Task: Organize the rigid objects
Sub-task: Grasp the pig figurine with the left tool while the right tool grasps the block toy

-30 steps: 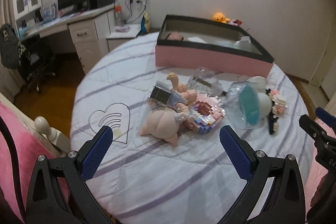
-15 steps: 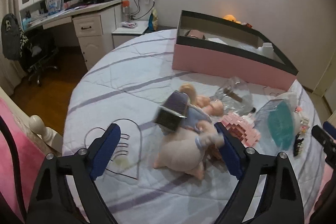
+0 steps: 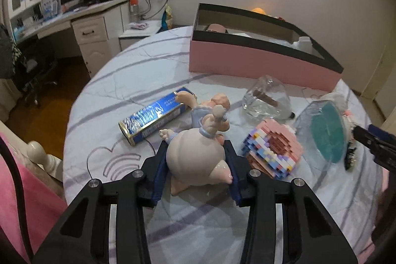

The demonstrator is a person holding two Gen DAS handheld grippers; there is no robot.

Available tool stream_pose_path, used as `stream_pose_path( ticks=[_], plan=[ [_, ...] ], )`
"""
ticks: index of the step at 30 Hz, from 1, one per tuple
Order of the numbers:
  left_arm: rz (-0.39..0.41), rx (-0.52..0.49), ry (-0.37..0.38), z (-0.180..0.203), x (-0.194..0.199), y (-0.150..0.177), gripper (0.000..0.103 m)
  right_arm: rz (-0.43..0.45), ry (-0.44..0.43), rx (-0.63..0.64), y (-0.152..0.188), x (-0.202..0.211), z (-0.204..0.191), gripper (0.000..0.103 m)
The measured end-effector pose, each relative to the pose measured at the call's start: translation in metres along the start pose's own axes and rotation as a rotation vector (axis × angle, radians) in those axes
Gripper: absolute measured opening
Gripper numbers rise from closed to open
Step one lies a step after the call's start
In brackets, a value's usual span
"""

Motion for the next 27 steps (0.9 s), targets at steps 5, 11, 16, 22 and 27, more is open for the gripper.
stream_pose_path(
  ticks=[5,11,16,22,27],
  plan=[
    [-0.013,0.042,0.076,-0.007,0.008,0.009,0.043,-0.040,-0.036,0.009,-0.010,-0.014,-0.006,0.090],
    [-0.010,0.061,0.080,-0.008,0.012,0.013,0.043,-0.085,-0.068,0.027,-0.020,-0.032,-0.012,0.090],
    [0.001,0.024,0.062,0.003,0.015,0.014,0.042,-0.079,-0.095,0.008,-0.019,-0.033,-0.006,0.061],
    [0.038,-0.024,0.064,0.021,0.033,0.016,0.042,-0.030,-0.126,-0.007,-0.008,-0.014,0.001,0.061],
    [0.099,-0.053,0.049,0.034,0.052,0.011,0.042,0.019,-0.139,-0.021,-0.001,0.009,0.003,0.061]
  ],
)
Point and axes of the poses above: each gripper's, at about its wrist camera, not at the fingertips, and x roughly against the way its jaws point, z to its right, y to its underside, the point moved 1 cm from there along -x, roughly the way its jaws point, and after that the axes turned 5 degrees about y, right-handed, at the moved point
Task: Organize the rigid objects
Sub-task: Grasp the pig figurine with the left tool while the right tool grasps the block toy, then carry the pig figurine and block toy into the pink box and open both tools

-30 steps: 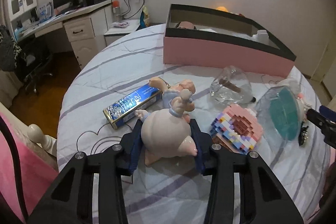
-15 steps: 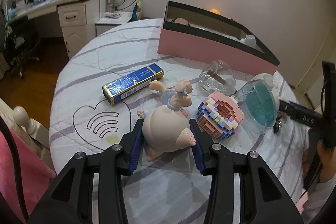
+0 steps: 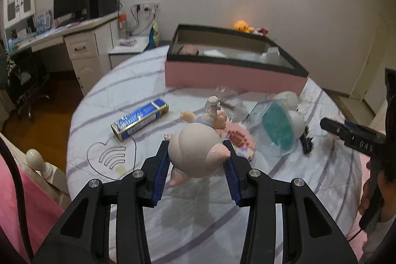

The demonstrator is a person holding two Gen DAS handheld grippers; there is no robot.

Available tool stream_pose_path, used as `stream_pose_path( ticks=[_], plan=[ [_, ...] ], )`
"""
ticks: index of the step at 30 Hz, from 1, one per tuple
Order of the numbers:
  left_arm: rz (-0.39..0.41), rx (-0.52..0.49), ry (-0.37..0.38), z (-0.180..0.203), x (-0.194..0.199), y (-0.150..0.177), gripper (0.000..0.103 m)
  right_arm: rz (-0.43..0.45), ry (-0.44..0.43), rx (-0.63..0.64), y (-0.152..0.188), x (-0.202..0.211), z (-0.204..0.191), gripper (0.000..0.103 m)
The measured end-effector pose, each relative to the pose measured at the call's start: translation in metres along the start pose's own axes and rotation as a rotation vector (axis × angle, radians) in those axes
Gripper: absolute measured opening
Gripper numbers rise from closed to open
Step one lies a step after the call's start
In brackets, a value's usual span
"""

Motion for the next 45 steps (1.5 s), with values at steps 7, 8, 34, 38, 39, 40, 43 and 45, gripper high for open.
stream_pose_path(
  ticks=[7,8,34,38,39,40,43,45],
  plan=[
    [0.104,-0.013,0.022,0.026,0.024,-0.020,0.042,0.110,-0.052,0.014,-0.005,0.033,-0.021,0.061],
    [0.125,-0.006,0.021,0.030,0.029,-0.024,0.042,0.134,-0.057,0.018,-0.007,0.039,-0.026,0.061],
    [0.281,-0.060,0.009,0.061,0.037,-0.084,0.042,0.323,-0.103,0.101,-0.061,0.080,-0.076,0.061],
    [0.265,-0.065,0.008,0.056,0.011,-0.108,0.042,0.324,-0.103,0.112,-0.081,0.069,-0.080,0.061],
    [0.259,-0.068,0.002,0.054,0.004,-0.114,0.042,0.322,-0.103,0.117,-0.087,0.064,-0.080,0.061],
    [0.251,-0.072,-0.005,0.053,-0.004,-0.120,0.042,0.319,-0.094,0.124,-0.093,0.059,-0.081,0.061],
    [0.210,-0.075,-0.015,0.046,-0.034,-0.138,0.042,0.292,-0.085,0.142,-0.114,0.033,-0.082,0.061],
    [0.172,-0.076,-0.030,0.039,-0.059,-0.150,0.042,0.251,-0.098,0.142,-0.127,0.009,-0.081,0.061]
  ],
)
Point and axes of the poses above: each gripper's, at about its wrist camera, not at the fingertips, and x roughly against the way its jaws point, z to its right, y to its underside, the point moved 1 cm from there along -x, roughly the way its jaws point, and after that the axes turned 5 degrees about y, right-handed, at the moved point
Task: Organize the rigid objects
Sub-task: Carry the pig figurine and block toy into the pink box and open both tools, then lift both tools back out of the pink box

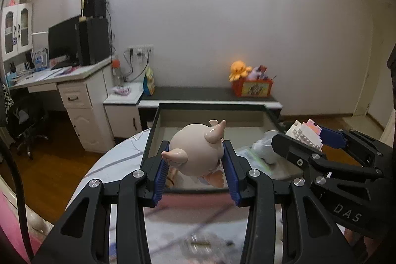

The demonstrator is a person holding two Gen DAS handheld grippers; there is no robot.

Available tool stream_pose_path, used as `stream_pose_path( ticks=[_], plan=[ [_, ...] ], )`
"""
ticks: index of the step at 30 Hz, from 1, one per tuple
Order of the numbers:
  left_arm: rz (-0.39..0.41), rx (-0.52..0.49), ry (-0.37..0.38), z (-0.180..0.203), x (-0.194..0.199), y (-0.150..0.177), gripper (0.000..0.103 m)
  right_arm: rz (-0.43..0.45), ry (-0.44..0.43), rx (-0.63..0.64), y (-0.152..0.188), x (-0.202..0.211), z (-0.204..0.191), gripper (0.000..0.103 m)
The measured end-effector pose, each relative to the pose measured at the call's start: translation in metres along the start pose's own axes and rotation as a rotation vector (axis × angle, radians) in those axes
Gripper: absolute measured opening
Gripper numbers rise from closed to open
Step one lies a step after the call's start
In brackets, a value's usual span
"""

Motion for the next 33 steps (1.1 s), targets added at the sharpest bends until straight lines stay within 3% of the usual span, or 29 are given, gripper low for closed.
stream_pose_path(
  ticks=[8,14,16,18,21,33],
  plan=[
    [-0.168,-0.003,-0.022,-0.021,-0.084,0.004,0.042,-0.178,-0.014,-0.015,0.001,-0.091,0.013,0.061],
    [-0.188,0.016,-0.031,-0.024,-0.097,0.010,0.043,-0.229,-0.023,-0.032,0.013,-0.112,0.020,0.062],
    [-0.182,0.015,-0.038,-0.024,-0.092,0.009,0.045,-0.247,-0.019,-0.038,0.016,-0.113,0.022,0.068],
    [-0.150,0.021,-0.037,-0.024,-0.078,0.004,0.062,-0.221,-0.002,-0.040,0.015,-0.104,0.026,0.084],
    [-0.085,0.020,-0.039,-0.024,-0.047,-0.004,0.074,-0.176,-0.006,-0.045,0.009,-0.082,0.027,0.087],
    [0.133,-0.019,-0.020,-0.002,0.114,0.006,0.095,0.117,0.096,0.042,-0.006,0.084,-0.007,0.089]
  ],
)
Point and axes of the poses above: each gripper's, at about its wrist camera, not at the fingertips, and x roughly against the way its jaws point, z to its right, y to its underside, the point moved 1 cm from there along -x, roughly the way its jaws point, and after that the axes turned 5 degrees about y, right-handed, at the moved point
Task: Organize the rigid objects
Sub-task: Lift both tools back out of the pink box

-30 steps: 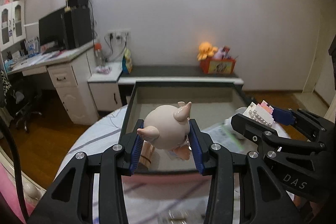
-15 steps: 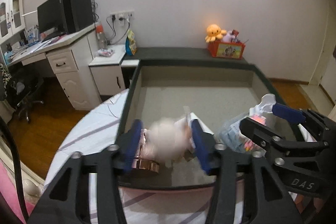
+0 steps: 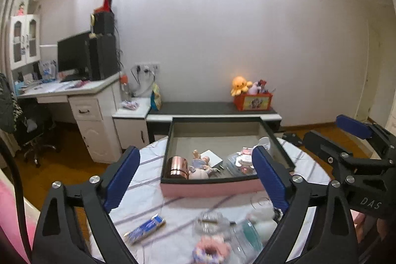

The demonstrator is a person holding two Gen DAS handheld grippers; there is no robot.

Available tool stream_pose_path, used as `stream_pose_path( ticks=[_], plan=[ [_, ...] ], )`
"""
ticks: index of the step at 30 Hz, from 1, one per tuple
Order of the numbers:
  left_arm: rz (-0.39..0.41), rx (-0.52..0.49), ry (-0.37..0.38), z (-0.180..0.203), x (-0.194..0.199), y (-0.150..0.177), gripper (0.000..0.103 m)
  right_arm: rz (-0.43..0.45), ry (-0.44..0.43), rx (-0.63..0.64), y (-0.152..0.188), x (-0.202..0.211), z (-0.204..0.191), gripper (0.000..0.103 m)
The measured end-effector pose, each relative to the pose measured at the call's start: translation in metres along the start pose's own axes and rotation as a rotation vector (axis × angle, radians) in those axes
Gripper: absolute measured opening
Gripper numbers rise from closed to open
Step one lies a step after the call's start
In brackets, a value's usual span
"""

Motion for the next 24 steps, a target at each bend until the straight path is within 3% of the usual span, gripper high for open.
stream_pose_path(
  ticks=[5,12,17,24],
  plan=[
    [0.075,-0.017,-0.019,0.013,0.067,0.009,0.096,0.069,0.054,0.024,0.004,0.065,-0.010,0.089],
    [0.141,-0.022,-0.014,0.022,0.136,0.017,0.098,0.148,0.056,0.010,0.015,0.139,-0.021,0.089],
    [0.200,-0.011,-0.034,0.024,0.176,0.017,0.099,0.190,0.049,0.005,0.017,0.176,-0.030,0.089],
    [0.244,-0.024,-0.044,0.026,0.200,0.013,0.100,0.265,0.056,0.011,0.019,0.213,-0.036,0.089]
  ],
)
Point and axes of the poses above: each gripper's, at about its wrist camera, not at the fingertips, and x roughly against the way its jaws point, z to its right, y to its underside, the point moved 1 cm from there along -x, roughly the way its jaws point, and after that the axes turned 5 degrees about y, right-handed, at the moved point
